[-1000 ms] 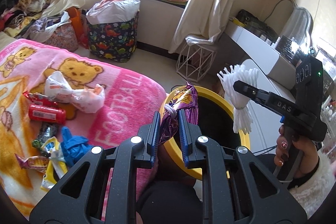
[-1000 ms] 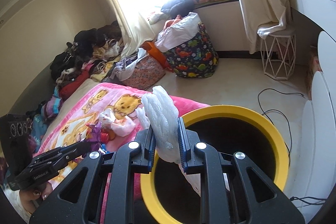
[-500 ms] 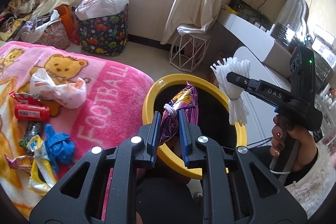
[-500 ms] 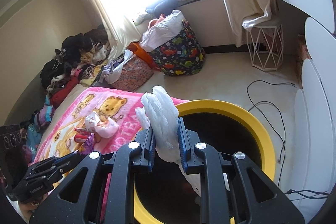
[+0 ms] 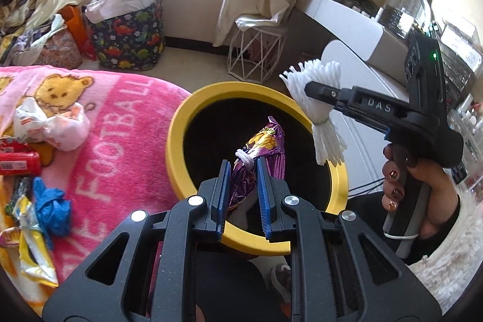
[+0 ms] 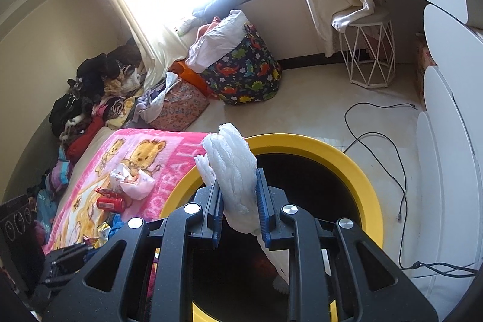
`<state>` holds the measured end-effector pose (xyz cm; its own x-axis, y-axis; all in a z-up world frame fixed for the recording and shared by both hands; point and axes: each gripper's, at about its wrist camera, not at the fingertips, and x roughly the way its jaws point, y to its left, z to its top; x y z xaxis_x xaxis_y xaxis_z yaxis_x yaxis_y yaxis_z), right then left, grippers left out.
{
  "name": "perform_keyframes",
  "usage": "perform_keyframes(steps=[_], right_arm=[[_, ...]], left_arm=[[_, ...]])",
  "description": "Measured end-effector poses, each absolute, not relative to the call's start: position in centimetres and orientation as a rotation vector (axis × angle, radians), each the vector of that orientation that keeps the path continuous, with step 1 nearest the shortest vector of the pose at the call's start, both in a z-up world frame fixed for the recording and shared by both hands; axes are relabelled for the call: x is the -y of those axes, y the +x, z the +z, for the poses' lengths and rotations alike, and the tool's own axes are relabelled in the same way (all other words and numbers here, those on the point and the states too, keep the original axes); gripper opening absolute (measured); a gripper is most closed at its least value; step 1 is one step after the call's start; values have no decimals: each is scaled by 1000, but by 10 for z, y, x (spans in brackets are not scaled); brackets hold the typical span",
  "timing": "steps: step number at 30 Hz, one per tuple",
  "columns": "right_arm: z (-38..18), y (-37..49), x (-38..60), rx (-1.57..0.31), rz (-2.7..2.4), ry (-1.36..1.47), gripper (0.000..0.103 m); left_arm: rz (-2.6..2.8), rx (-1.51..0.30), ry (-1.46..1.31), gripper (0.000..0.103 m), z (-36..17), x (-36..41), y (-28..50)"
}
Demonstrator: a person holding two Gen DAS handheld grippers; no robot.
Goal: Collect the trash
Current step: 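Carry the purple wrapper and foam net over the bin and release both, then move both open tools back over the trash on the blanket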
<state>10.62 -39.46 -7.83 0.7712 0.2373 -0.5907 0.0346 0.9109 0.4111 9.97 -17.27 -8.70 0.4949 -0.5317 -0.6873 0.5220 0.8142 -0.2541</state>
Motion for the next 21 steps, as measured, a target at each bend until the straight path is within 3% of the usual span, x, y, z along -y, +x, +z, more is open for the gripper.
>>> perform_keyframes(steps=[4,7,8,9,11,13,15,17,21], right_arm=[[-81,107,399,-685,102,430,22],[-83,106,401,-686,89,440,35],[-83,106,402,-685,79,442,44],[-84,105,403,-682,70,446,52],[-84,104,405,-678,58,448,55],[-85,103,407,-678,48,446,62],[-85,102,406,-672,40,442,65],[-85,101,404,-673,41,434,66],[-82,100,399,-666,40,417,73]], left_arm=[[-652,-853,-7,13,-94,181,101],[-648,-853,-3,20,-97,185,103],[-645,-857,-9,22,-98,185,104],[-641,-858,-13,31,-98,184,105],[-633,-848,-13,48,-97,184,104],[-618,-833,-13,72,-95,181,103],[-599,-820,-20,84,-93,177,103],[-574,-803,-15,90,-90,174,102],[-538,-778,-14,92,-85,166,101]])
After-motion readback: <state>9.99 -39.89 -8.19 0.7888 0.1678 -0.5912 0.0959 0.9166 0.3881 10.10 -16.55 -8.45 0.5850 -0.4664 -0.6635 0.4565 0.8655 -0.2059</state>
